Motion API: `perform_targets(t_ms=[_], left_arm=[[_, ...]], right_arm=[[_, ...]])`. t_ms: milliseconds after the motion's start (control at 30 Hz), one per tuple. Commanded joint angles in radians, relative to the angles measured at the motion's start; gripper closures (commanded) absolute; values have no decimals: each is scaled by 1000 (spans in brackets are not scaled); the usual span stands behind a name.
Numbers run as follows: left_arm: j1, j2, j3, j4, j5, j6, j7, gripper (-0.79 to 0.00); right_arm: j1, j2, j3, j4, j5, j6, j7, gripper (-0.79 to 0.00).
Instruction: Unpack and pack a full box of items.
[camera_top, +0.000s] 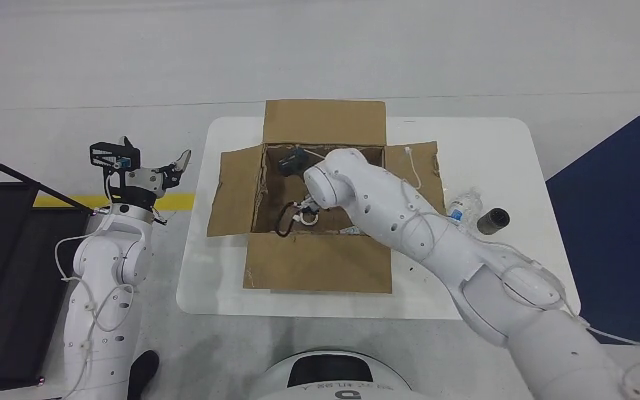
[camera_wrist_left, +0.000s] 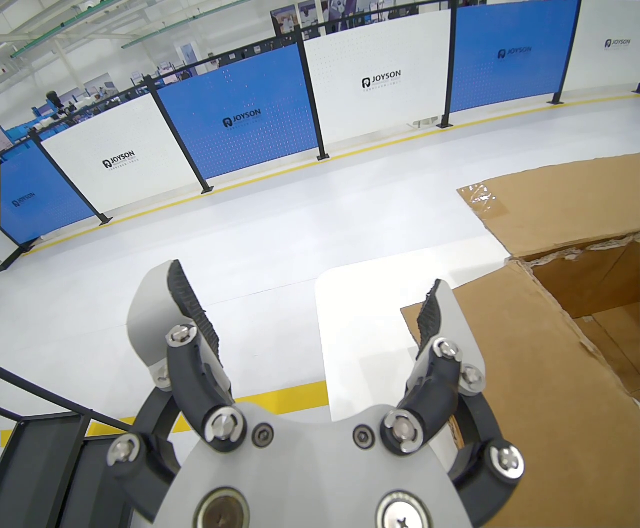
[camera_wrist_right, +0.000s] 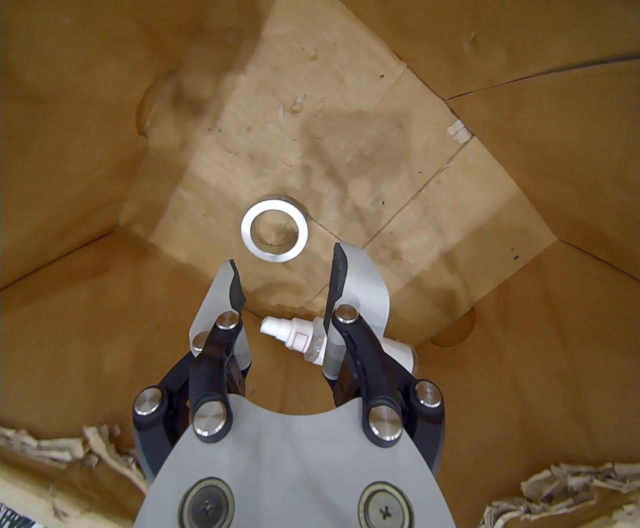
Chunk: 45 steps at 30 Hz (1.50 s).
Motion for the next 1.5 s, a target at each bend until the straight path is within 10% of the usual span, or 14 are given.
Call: perform_targets(t_ms=[0, 433, 767, 1000, 1233, 1467], left_arm=[[0, 0, 0, 0, 0, 0, 0, -785], [0, 0, 0, 0, 0, 0, 0, -785], [0, 0, 0, 0, 0, 0, 0, -785], [0, 0, 0, 0, 0, 0, 0, -785], [0, 0, 0, 0, 0, 0, 0, -785], [0, 0, 0, 0, 0, 0, 0, -785]], right_arm=[[10, -22, -15, 54, 13, -11, -11, -351], [50, -153, -110, 315, -10, -76, -70, -329], [78, -238, -128, 476, -20, -111, -102, -15], [102, -272, -129, 513, -51, -105, -114, 0], [89, -211, -63, 309, -117, -43, -151, 0], [-151, -6, 154, -233, -362, 52, -95, 0]])
